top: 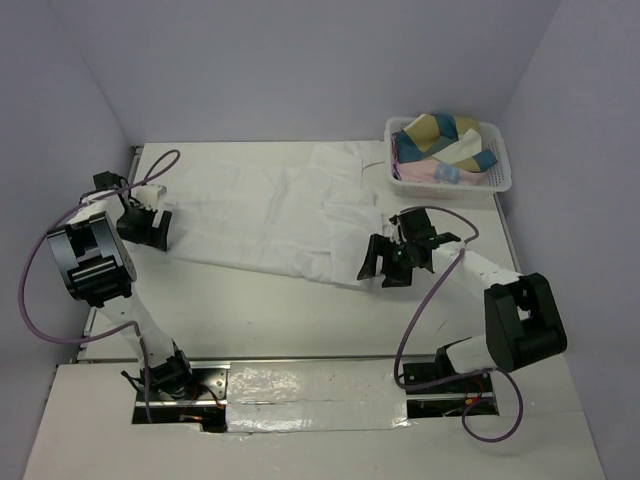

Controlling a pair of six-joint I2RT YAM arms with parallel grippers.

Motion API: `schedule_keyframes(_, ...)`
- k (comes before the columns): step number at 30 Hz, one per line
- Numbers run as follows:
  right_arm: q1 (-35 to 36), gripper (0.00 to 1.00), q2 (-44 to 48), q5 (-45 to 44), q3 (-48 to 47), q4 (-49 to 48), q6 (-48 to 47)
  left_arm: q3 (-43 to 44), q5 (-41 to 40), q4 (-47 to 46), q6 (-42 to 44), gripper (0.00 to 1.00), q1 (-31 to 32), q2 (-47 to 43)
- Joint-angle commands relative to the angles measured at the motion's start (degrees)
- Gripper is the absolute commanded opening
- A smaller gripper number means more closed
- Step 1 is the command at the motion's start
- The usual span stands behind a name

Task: Fold and stack the long sleeve shirts
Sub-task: Fold the shirt

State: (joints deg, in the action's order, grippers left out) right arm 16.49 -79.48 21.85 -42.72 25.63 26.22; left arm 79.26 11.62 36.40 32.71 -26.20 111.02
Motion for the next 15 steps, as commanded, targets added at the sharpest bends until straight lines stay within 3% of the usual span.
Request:
schedule_keyframes(1, 1.1, 0.85, -0.8, 4.6, 2.0, -12.3, 4.4, -2.6, 1.0, -3.0, -0.1, 0.95, -0.4, 0.3)
schedule_keyframes(3, 1.0, 0.83, -3.8, 6.4, 3.8, -17.4, 5.1, -3.8, 1.0, -4.5, 0.1, 0.9, -0.4, 0.2)
schedule_keyframes(6, 1.0, 0.66, -7.1, 6.8, 5.2, -21.1, 6.9, -5.1, 3.5, -4.1, 0.6, 0.76, -0.3, 0.1)
schedule_keyframes(7, 1.0, 0.49, -7.4, 7.6, 6.8, -24.6, 8.7, -5.9, 4.7, -3.4, 1.5, 0.62, -0.3, -0.5)
schedule_keyframes(9, 1.0, 0.29, -7.7, 9.9, 8.0, -27.2, 9.7, -8.2, 6.5, -3.3, 2.2, 0.46, -0.4, -1.2)
schedule_keyframes(10, 1.0, 0.21, -7.6, 10.0, 8.2, -26.9, 9.6, -9.2, 6.4, -3.6, 2.4, 0.27, -0.4, -2.2)
schedule_keyframes(12, 0.8, 0.0, -6.4, 8.7, 8.3, -25.0, 8.9, -11.5, 5.5, -3.2, 3.5, 0.1, -0.5, -3.2)
schedule_keyframes(13, 0.7, 0.0, -5.4, 8.0, 8.5, -22.3, 8.6, -12.0, 5.3, -2.0, 3.9, 0.0, -1.1, -4.1)
schedule_keyframes(15, -0.1, 0.0, -1.7, 5.9, 9.1, -19.7, 8.2, -13.9, 4.1, -1.4, 4.8, 0.0, -2.1, -6.0)
